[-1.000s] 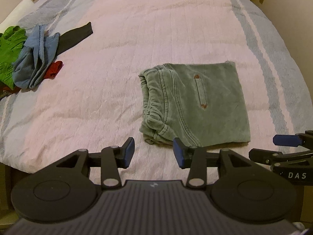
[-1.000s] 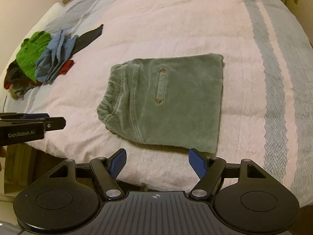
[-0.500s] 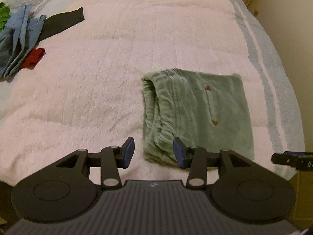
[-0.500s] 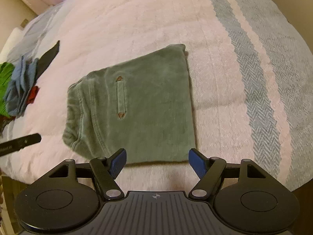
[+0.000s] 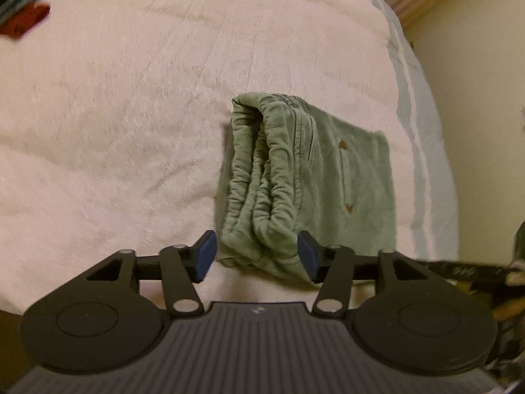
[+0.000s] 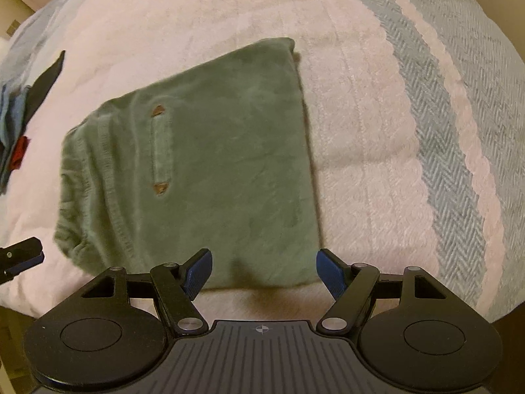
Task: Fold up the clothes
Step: 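Grasp the trousers edge with the left tool while the right tool grasps beside it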
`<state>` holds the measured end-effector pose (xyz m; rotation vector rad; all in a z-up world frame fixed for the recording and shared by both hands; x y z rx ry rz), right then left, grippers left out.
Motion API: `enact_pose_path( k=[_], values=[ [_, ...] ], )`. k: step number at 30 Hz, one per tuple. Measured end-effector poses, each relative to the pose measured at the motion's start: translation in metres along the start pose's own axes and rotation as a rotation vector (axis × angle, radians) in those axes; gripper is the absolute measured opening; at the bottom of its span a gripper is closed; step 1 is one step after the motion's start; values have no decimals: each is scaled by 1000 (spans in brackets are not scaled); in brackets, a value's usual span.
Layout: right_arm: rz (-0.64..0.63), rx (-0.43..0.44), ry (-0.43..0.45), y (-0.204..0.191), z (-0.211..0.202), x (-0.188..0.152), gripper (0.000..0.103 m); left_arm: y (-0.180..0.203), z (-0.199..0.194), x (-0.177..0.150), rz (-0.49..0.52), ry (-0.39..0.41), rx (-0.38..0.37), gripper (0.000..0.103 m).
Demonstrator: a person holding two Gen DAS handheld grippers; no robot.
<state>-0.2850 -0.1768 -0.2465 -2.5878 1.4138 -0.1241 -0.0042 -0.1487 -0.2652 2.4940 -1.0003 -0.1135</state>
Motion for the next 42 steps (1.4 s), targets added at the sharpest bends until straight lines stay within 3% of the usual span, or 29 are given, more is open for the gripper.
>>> enact_pose_path(
  k=[4, 5, 6, 10, 14, 15, 16, 21, 24, 26, 29, 32, 33, 34, 36, 40, 42],
  values=[
    [-18, 4, 5, 9, 9, 12, 73, 4, 19, 0, -58, -2, -47, 57],
    [-19, 8, 10, 12, 11, 15, 73, 5, 26, -1, -69, 4, -53, 46],
    [-21, 12, 14, 15, 12, 18, 73, 6, 31, -2, -82, 12, -57, 22],
    [-42, 82, 89, 25, 8, 29, 73, 2, 34, -15, -132, 100, -25, 16],
    [-189, 153, 170, 9, 6, 36, 73, 3, 31, -33, -121, 174, 33, 14],
    [-256, 168, 186, -2, 7, 36, 68, 3, 32, -33, -128, 181, 39, 14],
    [-324, 185, 198, -13, 8, 35, 49, 4, 32, -33, -136, 195, 43, 14],
    [-619, 291, 207, -77, 24, 20, 16, 15, 25, -37, -139, 271, 82, 12],
    [-720, 357, 221, -104, 36, 11, 16, 18, 22, -41, -154, 300, 100, 11],
    [-763, 388, 179, -118, 57, 5, 16, 19, 21, -42, -164, 321, 109, 10],
    [-816, 332, 149, -130, 82, -1, 16, 19, 24, -44, -165, 330, 134, 10],
    [-801, 317, 136, -127, 77, -2, 17, 10, 33, -44, -205, 310, 165, 11],
    [-783, 316, 129, -121, 73, -2, 26, 6, 34, -44, -225, 310, 157, 13],
    [-756, 313, 131, -111, 66, -1, 55, 4, 32, -43, -236, 307, 144, 14],
    [-691, 325, 172, -86, 49, 3, 77, 5, 27, -40, -229, 285, 145, 24],
    [-541, 306, 206, -21, 26, 18, 77, 9, 6, -31, -190, 283, 169, 32],
    [-434, 305, 195, 13, 25, 27, 77, 9, 3, -23, -173, 275, 140, 60]
  ],
)
Point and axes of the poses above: each gripper's, at about its wrist camera, not at the fingertips, and z roughly the way its jaws point, y to its right, x to its top, the point moved 5 cm from there along z, roughly the way its jaws point, and after that the axes turned 10 degrees about -y, right-handed, at the moved point
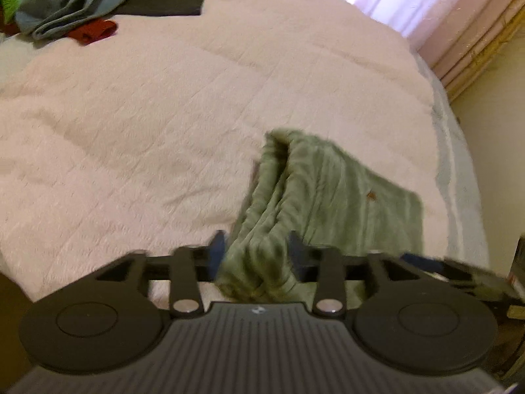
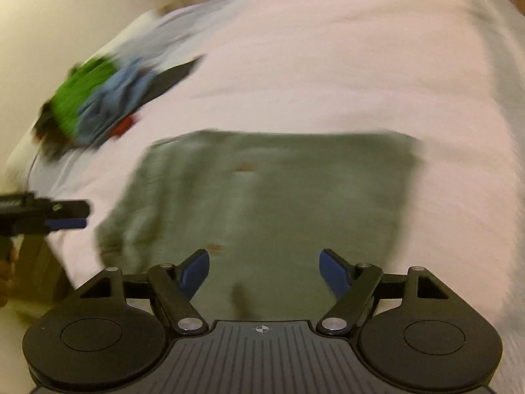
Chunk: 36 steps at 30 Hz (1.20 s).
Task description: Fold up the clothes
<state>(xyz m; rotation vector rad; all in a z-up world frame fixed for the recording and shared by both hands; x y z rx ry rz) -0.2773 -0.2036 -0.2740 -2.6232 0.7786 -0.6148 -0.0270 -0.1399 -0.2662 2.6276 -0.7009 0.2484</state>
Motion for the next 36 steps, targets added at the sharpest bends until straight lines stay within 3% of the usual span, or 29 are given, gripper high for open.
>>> enact_pose_path(
  k=[2, 6, 9, 11, 16, 21, 25, 28, 30, 36],
  values=[
    [142, 10, -15, 33, -2, -7, 77, 1, 6, 10, 16, -24, -43, 68],
    [357, 91, -16, 75, -9, -17, 77, 1, 45, 30, 74, -141, -108, 68],
    [470, 181, -1, 85, -6, -24, 77, -6, 70, 39, 104, -211, -105, 68],
    [512, 235, 1, 86, -2, -25, 77, -15, 84, 43, 88, -253, -126, 69],
    [601, 348, 10, 88, 17, -24, 77, -39, 103, 47, -7, -307, -280, 73],
    [654, 403, 2, 90, 42, -17, 76, -56, 110, 50, -52, -327, -409, 77],
    [656, 365, -9, 89, 53, -10, 60, -64, 121, 53, -77, -349, -486, 77],
    [652, 336, -8, 86, 52, -9, 52, -66, 122, 51, -66, -348, -496, 69],
    [654, 315, -4, 81, 49, -8, 48, -65, 117, 52, -39, -339, -500, 52],
    [654, 334, 30, 69, 23, -3, 33, -51, 90, 54, 50, -316, -460, 38]
  ],
)
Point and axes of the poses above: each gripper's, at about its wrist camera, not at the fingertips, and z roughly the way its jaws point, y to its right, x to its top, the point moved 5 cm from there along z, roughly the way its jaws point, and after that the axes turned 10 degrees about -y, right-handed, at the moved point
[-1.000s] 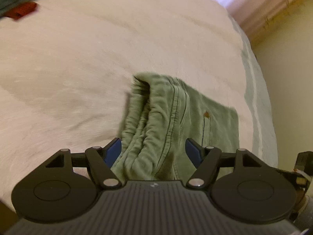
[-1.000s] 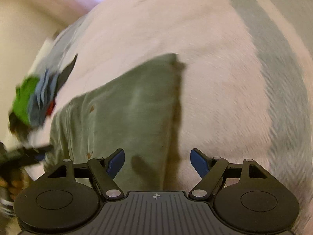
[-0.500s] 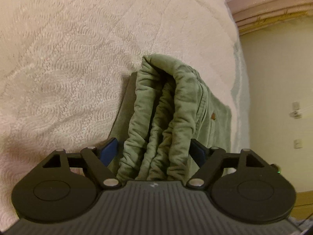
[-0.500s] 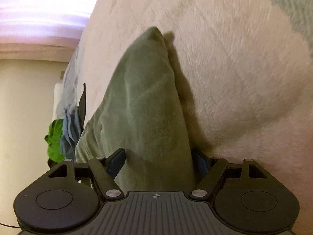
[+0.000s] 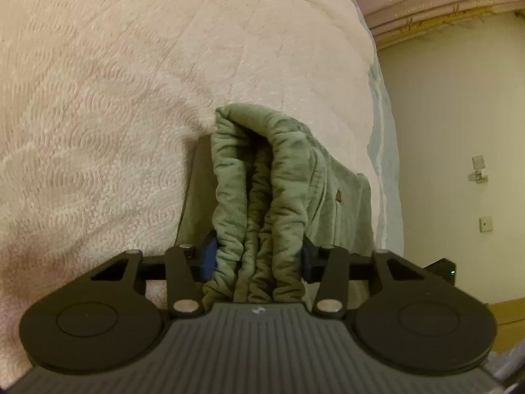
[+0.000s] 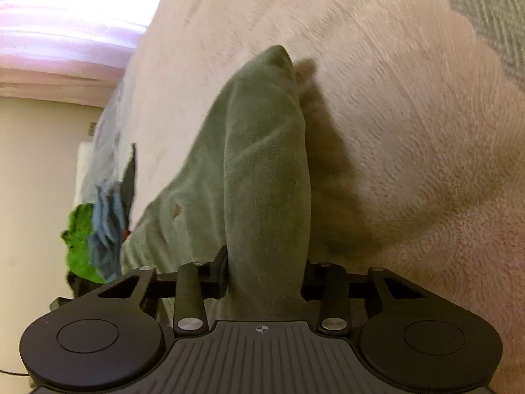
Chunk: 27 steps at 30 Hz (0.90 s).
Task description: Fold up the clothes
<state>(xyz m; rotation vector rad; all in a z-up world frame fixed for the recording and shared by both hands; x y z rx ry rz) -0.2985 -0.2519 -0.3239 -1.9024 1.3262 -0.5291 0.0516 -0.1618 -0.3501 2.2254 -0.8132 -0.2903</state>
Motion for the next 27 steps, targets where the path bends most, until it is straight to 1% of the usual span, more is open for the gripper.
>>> enact_pose_path(
  k=[3, 5, 8, 10, 12, 14, 15, 18, 19, 20, 21, 24, 26, 27],
  values=[
    [15, 81, 20, -6, -19, 4, 31, 21, -12, 0, 29, 15, -8, 37],
    [10, 101, 40, -9, -30, 13, 31, 37, -19, 4, 55, 31, -6, 37],
    [-24, 100, 69, -13, -49, 35, 30, 71, -18, 22, 102, 49, 0, 37],
    [-39, 83, 70, -11, -60, 52, 29, 94, -11, 32, 140, 54, 5, 36],
    [-47, 63, 39, -2, -62, 67, 30, 109, -2, 35, 174, 44, 12, 36],
    [-59, 50, -6, 8, -55, 73, 30, 121, 13, 37, 183, 28, 28, 37],
    [-64, 44, -26, 12, -50, 73, 33, 122, 18, 34, 175, 19, 51, 37],
    [-75, 9, -55, 21, -34, 69, 47, 109, 28, 14, 102, -22, 140, 38],
    [-89, -14, -61, 24, -32, 68, 49, 106, 30, 9, 96, -33, 160, 38],
    [-94, -26, -64, 26, -30, 67, 49, 104, 32, 4, 97, -43, 181, 40],
    [-96, -34, -66, 28, -29, 66, 50, 103, 33, -1, 122, -54, 207, 43],
    [-106, -48, -63, 28, -27, 64, 56, 106, 34, -9, 204, -79, 268, 45],
    [-140, -79, -61, 22, -29, 64, 59, 103, 28, -10, 221, -61, 283, 46],
    [-152, -92, -61, 23, -33, 63, 59, 99, 23, -13, 208, -50, 269, 46]
  ],
)
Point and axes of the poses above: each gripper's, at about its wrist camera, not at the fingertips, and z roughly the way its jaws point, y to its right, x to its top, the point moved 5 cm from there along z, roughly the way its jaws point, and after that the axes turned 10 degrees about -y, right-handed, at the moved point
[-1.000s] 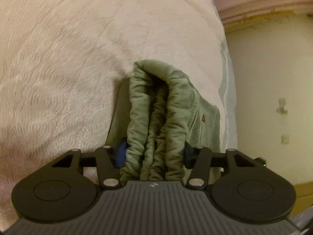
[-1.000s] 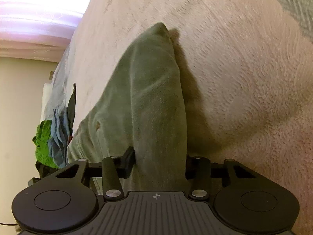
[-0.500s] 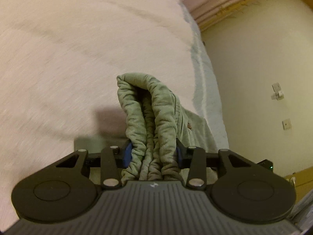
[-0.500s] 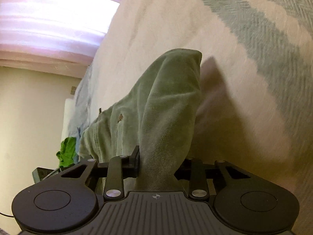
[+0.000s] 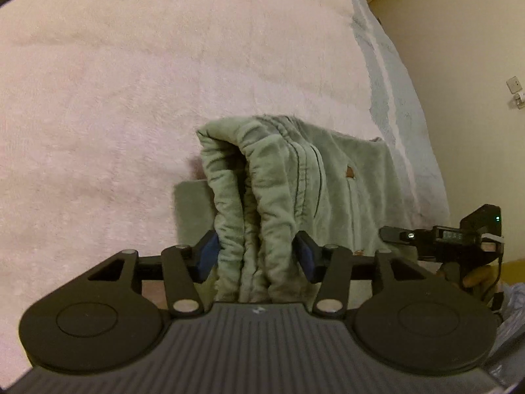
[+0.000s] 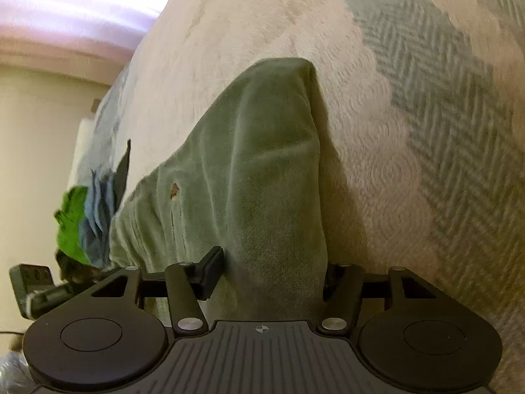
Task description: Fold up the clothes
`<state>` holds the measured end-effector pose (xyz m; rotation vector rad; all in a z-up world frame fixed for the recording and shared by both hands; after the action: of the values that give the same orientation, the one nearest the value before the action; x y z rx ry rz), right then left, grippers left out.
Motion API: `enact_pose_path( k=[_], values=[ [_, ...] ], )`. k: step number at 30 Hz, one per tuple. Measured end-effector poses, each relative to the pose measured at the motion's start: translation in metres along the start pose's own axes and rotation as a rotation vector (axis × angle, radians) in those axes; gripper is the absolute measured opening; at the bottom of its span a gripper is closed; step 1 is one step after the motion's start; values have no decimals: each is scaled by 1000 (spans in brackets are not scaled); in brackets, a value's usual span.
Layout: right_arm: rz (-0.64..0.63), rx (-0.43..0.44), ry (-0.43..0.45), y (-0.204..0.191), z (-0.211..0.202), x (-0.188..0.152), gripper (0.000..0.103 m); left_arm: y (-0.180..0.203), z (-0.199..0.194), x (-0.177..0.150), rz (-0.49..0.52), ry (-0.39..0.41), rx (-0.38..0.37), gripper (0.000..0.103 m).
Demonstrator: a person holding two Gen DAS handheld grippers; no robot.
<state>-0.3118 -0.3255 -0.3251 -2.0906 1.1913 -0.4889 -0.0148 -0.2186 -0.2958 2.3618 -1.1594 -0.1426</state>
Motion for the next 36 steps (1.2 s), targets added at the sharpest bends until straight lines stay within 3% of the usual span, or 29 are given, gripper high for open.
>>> enact_pose_path(
  k=[3, 7, 9, 17, 19, 21, 25, 30, 36],
  values=[
    [-5, -32, 3, -1, -7, -7, 61, -13, -14, -14, -41, 30, -37, 58],
    [-14, -64, 7, -7, -8, -11, 80, -19, -21, -23, -67, 81, -75, 71],
    [-15, -101, 6, -11, -3, -11, 82, -26, -15, -23, -116, 108, -136, 81],
    [-32, -197, -2, -19, 5, -9, 82, -61, 15, -36, -384, 124, -316, 84],
    [-29, -213, -3, -19, 8, -10, 82, -54, 5, -43, -384, 147, -329, 82],
    [-26, -221, -5, -19, 9, -9, 82, -43, -7, -49, -357, 175, -338, 67],
    [-31, -222, -6, -20, 10, -9, 82, -30, -10, -58, -269, 164, -245, 56],
    [-40, -200, -11, -22, 6, -4, 81, -28, -16, -63, -241, 166, -191, 27],
    [-111, -171, -41, -28, 9, -2, 82, -22, -49, -123, -280, 198, -161, 21]
  ],
)
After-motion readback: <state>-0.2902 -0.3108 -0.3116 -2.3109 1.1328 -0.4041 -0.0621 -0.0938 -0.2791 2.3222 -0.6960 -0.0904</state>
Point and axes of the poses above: each gripper's, at about its wrist camera, not at the fingertips, and z roughly the way its jaws point, y to its right, x to its top, the point moved 5 cm from there along z, roughly the way its jaws point, and after that the axes turned 10 degrees about -y, right-handed, at the moved point
